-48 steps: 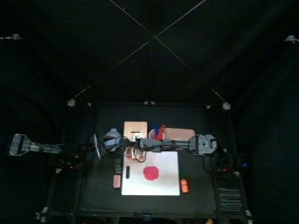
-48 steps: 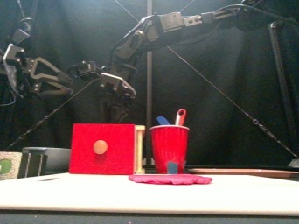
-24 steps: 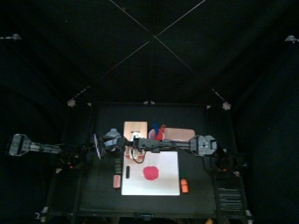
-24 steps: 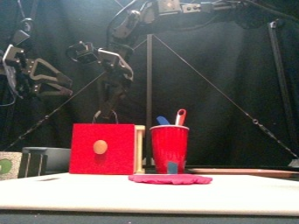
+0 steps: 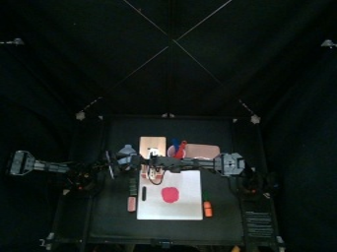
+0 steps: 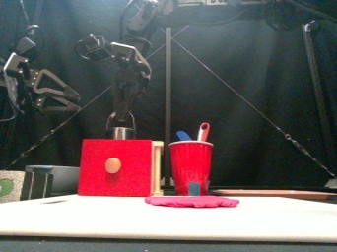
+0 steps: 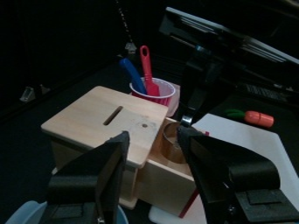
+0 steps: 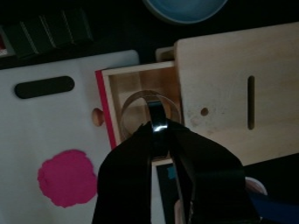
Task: Get the cutter from the drawer then cut the dough then place the extra dough in the bowl
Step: Place the cutter on the board
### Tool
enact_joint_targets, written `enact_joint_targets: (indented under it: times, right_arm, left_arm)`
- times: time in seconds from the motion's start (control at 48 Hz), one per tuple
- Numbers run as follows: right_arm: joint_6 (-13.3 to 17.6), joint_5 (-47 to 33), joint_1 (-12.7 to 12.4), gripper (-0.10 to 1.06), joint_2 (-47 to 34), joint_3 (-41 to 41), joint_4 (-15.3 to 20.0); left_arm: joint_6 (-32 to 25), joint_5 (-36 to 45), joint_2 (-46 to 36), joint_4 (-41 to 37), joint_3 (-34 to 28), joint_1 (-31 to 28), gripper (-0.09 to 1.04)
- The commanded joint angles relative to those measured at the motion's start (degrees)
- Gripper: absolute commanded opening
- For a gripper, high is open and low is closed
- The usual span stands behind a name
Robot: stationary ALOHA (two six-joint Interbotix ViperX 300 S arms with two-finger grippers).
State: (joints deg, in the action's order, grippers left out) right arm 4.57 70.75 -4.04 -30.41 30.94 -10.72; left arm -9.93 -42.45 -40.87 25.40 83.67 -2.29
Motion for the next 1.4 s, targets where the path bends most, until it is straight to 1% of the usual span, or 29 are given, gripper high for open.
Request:
enact_joint_targets:
  times: [0.021,0.146,0.292,0.417,0.583,0.646,0.75,0.875,0.979,1.042,1.062,1.167,1.25,1.292,1.396]
  right_arm:
    - [0.1,0.3,0.0,0.48,4.7,1.3,0.3]
    - [0.2,1.4,-0.1,0.44,6.9,0.3,1.4]
    - [0.1,1.7,0.0,0.39,10.9,-3.6,3.2]
    - [0.1,1.7,-0.1,0.39,14.7,-8.5,4.0]
    - [0.6,1.6,0.0,0.39,21.1,-17.1,4.0]
    - [1.8,1.2,0.2,0.39,23.6,-20.6,3.8]
    - [4.7,-1.0,0.9,0.39,27.8,-27.8,3.8]
    - [8.9,-8.2,2.2,0.39,34.3,-38.4,4.0]
    - [13.1,-14.2,3.6,0.39,39.2,-47.3,4.0]
    - [15.6,-16.8,4.7,0.39,41.4,-51.6,3.9]
    - [17.1,-17.8,5.2,0.39,42.4,-53.6,3.7]
    - [20.8,-21.1,6.9,0.39,45.0,-59.8,3.3]
    - [22.2,-22.9,8.3,0.39,45.7,-62.9,2.5]
    - [22.2,-23.5,9.0,0.39,45.8,-63.8,2.2]
    - [22.4,-25.8,11.5,0.39,45.0,-66.6,0.3]
  left_arm:
    - [-0.1,-0.2,0.1,0.0,-0.7,-0.1,0.84]
    - [-0.1,-0.2,0.1,0.0,-0.9,-0.1,0.84]
    - [-0.1,-0.2,0.1,0.0,-1.1,-0.6,0.84]
    - [-0.1,-0.2,0.1,0.0,-1.5,-1.0,0.84]
    - [-0.1,-0.2,0.1,0.0,-2.5,-1.3,0.84]
    - [-0.2,-0.2,0.1,0.0,-2.9,-1.5,0.84]
    - [-0.2,-0.2,0.1,0.0,-3.7,-1.8,0.85]
    - [-0.2,-0.2,0.1,0.0,-4.7,-2.2,0.85]
    - [-0.2,-0.2,0.1,0.0,-5.3,-2.5,0.85]
    - [-0.2,-0.2,0.1,0.0,-5.6,-2.5,0.85]
    - [-0.2,-0.2,0.1,0.0,-5.8,-2.7,0.85]
    - [-0.2,-0.2,0.1,0.0,-6.4,-3.3,0.85]
    - [-0.2,-0.2,0.1,0.0,-7.1,-4.4,0.86]
    - [-0.2,-0.2,0.1,0.0,-7.3,-4.7,0.86]
    - [-0.2,-0.2,0.1,0.0,-8.4,-6.1,0.86]
